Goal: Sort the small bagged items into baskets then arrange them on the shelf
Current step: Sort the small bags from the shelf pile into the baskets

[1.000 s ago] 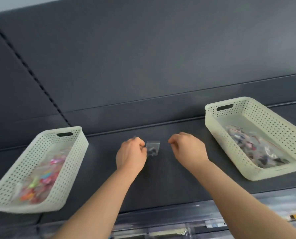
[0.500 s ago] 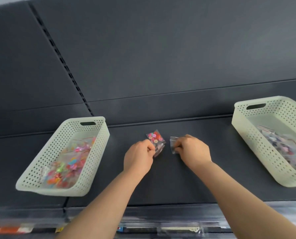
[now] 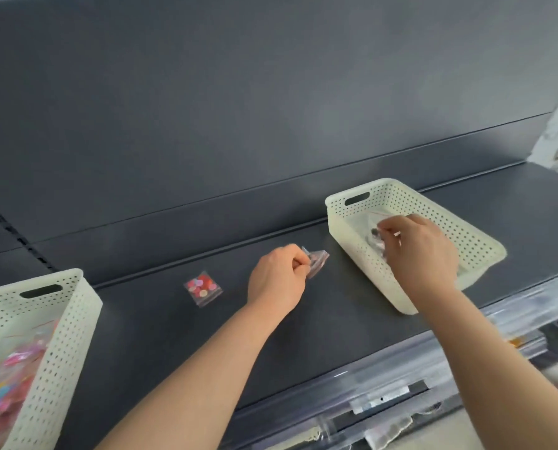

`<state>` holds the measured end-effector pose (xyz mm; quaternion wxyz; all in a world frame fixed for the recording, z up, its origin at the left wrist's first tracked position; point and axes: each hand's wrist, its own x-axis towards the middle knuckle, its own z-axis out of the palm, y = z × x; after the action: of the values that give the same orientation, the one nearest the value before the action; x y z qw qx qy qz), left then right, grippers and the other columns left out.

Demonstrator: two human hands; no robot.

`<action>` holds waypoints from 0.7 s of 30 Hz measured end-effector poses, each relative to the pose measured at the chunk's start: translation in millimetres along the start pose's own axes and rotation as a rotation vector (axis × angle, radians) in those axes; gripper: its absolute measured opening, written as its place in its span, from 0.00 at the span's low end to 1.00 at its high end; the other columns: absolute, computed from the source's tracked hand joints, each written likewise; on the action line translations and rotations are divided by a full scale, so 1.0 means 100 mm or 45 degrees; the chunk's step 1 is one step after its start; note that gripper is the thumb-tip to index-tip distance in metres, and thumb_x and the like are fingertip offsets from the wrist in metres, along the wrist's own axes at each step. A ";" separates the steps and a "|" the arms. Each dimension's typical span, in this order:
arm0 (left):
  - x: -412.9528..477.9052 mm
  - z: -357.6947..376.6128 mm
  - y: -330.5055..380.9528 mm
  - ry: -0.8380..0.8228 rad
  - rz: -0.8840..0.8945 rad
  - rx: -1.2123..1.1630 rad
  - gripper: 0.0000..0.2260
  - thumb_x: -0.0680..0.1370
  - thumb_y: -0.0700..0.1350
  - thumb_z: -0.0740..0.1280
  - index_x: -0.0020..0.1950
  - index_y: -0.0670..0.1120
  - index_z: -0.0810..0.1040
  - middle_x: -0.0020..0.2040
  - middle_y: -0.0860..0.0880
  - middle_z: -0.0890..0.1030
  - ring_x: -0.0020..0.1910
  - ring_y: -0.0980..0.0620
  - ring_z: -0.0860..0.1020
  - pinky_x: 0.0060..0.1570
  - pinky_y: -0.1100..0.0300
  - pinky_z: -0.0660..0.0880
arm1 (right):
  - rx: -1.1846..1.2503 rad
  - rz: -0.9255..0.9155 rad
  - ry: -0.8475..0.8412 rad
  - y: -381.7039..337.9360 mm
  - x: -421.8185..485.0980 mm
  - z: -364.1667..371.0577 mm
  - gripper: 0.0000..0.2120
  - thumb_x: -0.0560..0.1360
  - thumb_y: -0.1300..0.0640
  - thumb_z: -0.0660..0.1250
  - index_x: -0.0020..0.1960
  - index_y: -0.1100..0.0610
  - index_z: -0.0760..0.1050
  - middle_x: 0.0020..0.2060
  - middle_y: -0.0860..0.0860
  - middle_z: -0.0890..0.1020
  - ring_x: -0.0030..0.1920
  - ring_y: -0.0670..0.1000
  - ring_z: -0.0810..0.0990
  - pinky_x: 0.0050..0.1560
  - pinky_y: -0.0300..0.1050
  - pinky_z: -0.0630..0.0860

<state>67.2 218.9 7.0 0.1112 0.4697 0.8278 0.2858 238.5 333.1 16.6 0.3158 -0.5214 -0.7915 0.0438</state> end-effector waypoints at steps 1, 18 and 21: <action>0.04 0.04 0.12 -0.005 0.032 -0.015 0.05 0.79 0.45 0.65 0.48 0.53 0.81 0.49 0.56 0.82 0.49 0.51 0.79 0.46 0.52 0.78 | -0.038 0.033 -0.028 0.12 -0.01 -0.03 0.09 0.79 0.53 0.62 0.54 0.48 0.80 0.49 0.48 0.81 0.51 0.54 0.76 0.38 0.47 0.74; 0.28 0.15 0.31 -0.073 0.050 -0.072 0.10 0.80 0.45 0.63 0.59 0.55 0.79 0.56 0.57 0.81 0.53 0.53 0.79 0.55 0.51 0.77 | -0.015 -0.173 -0.065 0.02 -0.09 0.07 0.07 0.76 0.55 0.65 0.48 0.48 0.81 0.44 0.47 0.82 0.49 0.53 0.79 0.33 0.41 0.65; 0.10 -0.03 -0.14 -0.001 -0.122 -0.055 0.09 0.80 0.46 0.63 0.58 0.56 0.79 0.56 0.58 0.81 0.52 0.55 0.79 0.50 0.58 0.76 | 0.080 -0.305 -0.116 -0.28 -0.16 0.25 0.06 0.74 0.57 0.68 0.46 0.50 0.82 0.40 0.48 0.81 0.44 0.55 0.80 0.32 0.42 0.67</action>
<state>50.5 221.2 2.6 0.1353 0.4272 0.8429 0.2978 206.6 313.2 1.0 0.2987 -0.4106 -0.8598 0.0541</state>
